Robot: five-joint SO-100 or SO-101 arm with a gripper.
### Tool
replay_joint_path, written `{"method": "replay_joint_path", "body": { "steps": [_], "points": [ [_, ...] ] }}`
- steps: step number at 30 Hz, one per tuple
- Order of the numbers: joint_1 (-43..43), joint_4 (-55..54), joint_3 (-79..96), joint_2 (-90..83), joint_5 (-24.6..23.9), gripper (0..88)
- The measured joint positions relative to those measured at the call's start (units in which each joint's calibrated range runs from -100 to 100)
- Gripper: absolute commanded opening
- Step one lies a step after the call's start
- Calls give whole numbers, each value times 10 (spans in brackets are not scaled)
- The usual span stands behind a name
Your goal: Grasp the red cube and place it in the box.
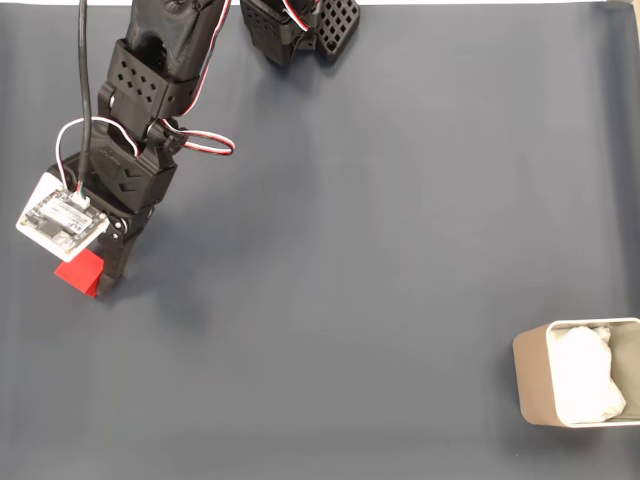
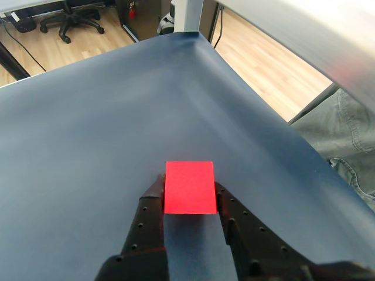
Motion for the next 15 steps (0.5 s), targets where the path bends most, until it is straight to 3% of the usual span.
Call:
{"method": "replay_joint_path", "body": {
  "steps": [15],
  "points": [
    [-36,84,-50,-50,-9,0]
  ]
}}
